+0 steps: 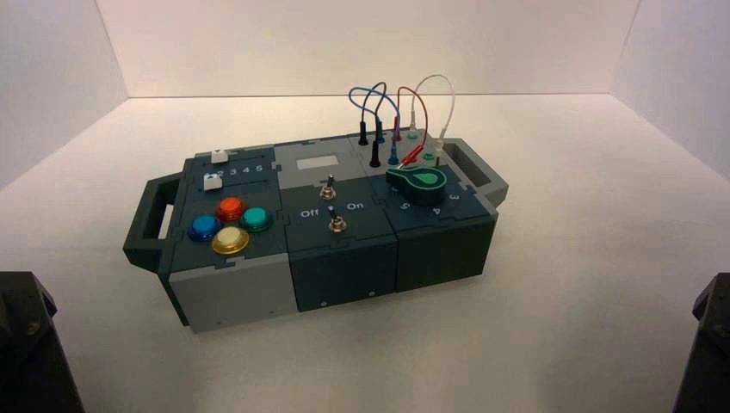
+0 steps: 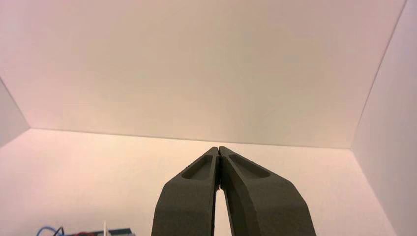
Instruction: Move the bottom slider to position 1.
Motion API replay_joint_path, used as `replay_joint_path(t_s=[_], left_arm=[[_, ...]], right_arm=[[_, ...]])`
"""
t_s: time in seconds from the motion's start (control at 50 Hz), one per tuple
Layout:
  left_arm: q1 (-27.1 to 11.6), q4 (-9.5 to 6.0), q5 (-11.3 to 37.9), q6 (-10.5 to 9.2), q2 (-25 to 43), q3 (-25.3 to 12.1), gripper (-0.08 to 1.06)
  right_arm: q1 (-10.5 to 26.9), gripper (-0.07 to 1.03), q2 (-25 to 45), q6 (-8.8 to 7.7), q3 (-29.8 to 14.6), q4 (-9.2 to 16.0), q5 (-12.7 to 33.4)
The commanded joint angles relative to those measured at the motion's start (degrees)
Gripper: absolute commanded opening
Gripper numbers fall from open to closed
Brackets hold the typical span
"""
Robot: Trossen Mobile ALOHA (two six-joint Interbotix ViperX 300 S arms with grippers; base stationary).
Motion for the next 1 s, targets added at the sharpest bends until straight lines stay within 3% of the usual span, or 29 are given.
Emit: replay_joint_path(t_s=[0.02, 0.38, 0.54, 0.68, 1.0], left_arm=[[0.00, 0.18, 0.26, 0.09, 0.00, -2.20, -0.03], [-0.44, 0.18, 1.41, -0.09, 0.44, -2.72, -0.03], [-2.55, 0.18, 5.71, -0.35, 2.29, -4.83, -0.03], [-4.57, -0.18, 12.57, -0.88, 5.71, -8.00, -0.03], [-5.98, -0.88, 40.61, -2.81, 13.62, -16.79, -0.03]], right_arm=[[1.76, -0.03, -0.18, 0.00, -1.67, -0.09, 0.53], [4.22, -0.03, -0.09, -0.09, -2.64, 0.00, 3.25], [7.29, -0.03, 1.49, -0.09, -4.66, 0.09, 5.45], [9.93, -0.03, 4.83, 0.18, -7.38, 0.26, 9.49], [14.15, -0.03, 12.92, 0.26, -11.87, 2.90, 16.96]])
